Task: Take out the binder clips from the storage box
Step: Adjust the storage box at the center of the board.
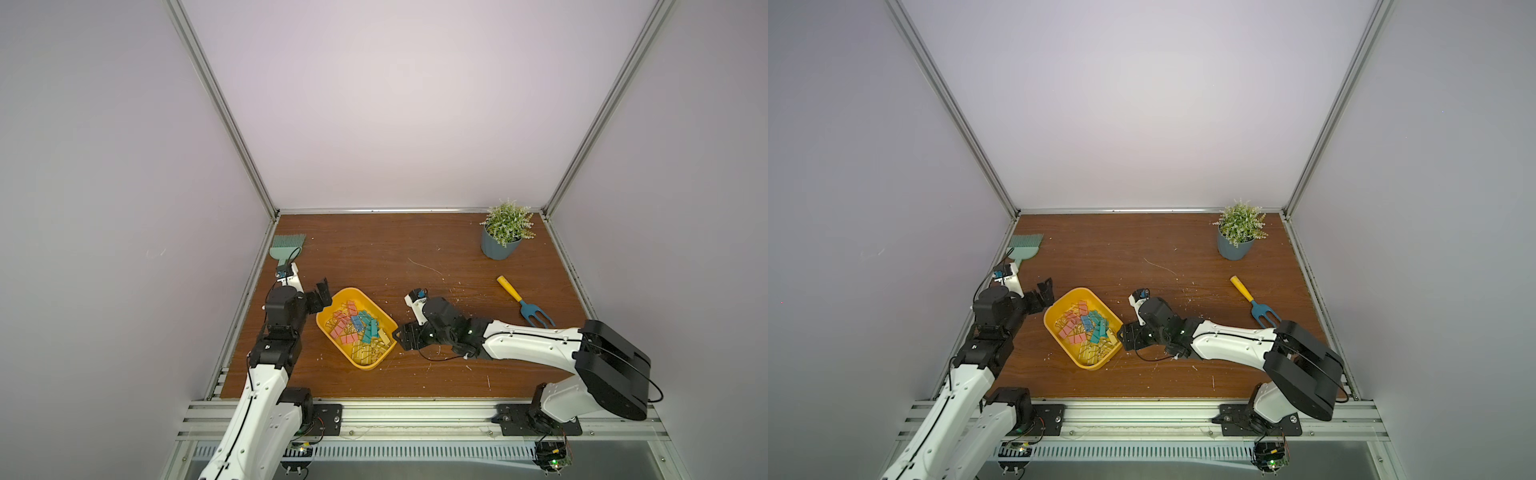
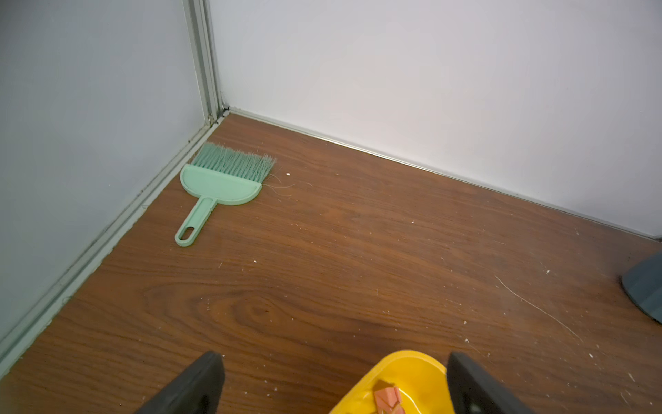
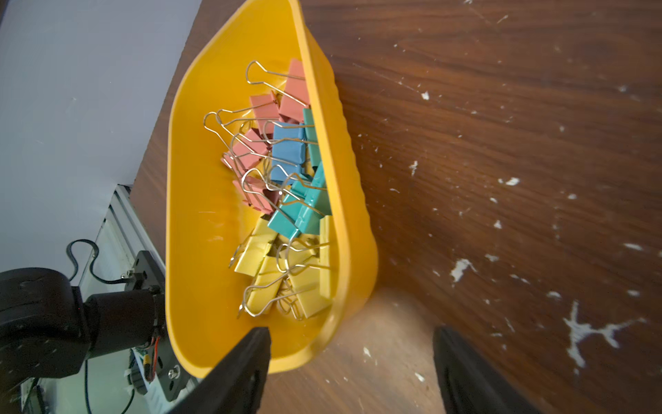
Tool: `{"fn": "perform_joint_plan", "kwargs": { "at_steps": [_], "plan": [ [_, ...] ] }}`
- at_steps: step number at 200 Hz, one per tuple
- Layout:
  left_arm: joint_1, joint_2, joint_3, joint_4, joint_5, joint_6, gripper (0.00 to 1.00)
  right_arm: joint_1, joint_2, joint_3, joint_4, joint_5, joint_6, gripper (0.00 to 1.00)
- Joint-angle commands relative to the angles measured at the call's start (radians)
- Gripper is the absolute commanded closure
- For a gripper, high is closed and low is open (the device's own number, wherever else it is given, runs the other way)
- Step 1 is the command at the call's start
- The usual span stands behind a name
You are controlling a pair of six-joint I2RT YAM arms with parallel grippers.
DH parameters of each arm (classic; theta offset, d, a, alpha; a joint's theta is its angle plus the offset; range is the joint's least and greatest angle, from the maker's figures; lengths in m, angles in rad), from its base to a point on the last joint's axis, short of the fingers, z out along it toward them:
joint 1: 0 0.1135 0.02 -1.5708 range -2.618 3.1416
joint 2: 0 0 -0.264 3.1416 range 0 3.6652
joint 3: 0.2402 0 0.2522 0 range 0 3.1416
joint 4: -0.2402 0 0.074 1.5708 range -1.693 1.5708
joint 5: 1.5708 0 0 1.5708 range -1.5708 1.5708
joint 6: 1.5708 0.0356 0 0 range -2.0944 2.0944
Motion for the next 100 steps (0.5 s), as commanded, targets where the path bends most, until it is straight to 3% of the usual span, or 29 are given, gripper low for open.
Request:
{"fn": "perform_joint_plan", "kwargs": {
  "at_steps": [1, 42, 100],
  "plan": [
    [0.01, -0.09, -0.046, 0.075, -0.009, 0.039, 0.0, 0.018, 0.025, 0.071, -0.013, 0.034, 0.007, 0.22],
    [0.011, -0.08, -0.024, 0.08, 0.054, 0.062, 0.0, 0.018, 0.079, 0.156, -0.098, 0.04, -0.025, 0.21],
    [0.01, 0.013, 0.013, 0.039, -0.029, -0.005, 0.0, 0.022, 0.136, 0.214, -0.151, 0.029, -0.044, 0.22]
  ]
}}
